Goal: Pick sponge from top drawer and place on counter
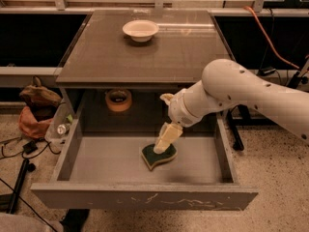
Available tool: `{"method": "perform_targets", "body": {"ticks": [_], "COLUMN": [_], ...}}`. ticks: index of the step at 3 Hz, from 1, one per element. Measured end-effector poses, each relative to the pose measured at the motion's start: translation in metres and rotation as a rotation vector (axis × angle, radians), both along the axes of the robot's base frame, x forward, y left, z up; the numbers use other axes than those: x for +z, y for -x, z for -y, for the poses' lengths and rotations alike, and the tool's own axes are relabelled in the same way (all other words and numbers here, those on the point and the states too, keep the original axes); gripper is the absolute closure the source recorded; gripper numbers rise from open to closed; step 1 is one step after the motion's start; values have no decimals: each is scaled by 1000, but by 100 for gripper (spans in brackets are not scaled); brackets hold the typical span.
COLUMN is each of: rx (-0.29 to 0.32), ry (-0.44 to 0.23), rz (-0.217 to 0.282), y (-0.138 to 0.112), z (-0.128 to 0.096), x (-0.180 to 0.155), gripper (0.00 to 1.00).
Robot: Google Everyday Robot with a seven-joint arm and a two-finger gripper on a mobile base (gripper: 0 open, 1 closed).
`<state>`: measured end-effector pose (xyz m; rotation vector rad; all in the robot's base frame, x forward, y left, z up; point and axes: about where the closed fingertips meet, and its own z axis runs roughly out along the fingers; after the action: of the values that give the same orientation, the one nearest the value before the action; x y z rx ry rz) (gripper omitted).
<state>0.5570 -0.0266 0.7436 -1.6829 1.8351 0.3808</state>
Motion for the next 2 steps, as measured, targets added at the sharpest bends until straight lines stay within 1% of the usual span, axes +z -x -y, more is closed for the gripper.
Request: {"method": "perform_targets", "body": {"ticks": [1, 2], "rx": [-44, -69], "ry": [-51, -85], "rz": [-43, -76], "y": [13, 26], "z": [5, 2], "x": [-33, -62], "gripper": [0, 0]}}
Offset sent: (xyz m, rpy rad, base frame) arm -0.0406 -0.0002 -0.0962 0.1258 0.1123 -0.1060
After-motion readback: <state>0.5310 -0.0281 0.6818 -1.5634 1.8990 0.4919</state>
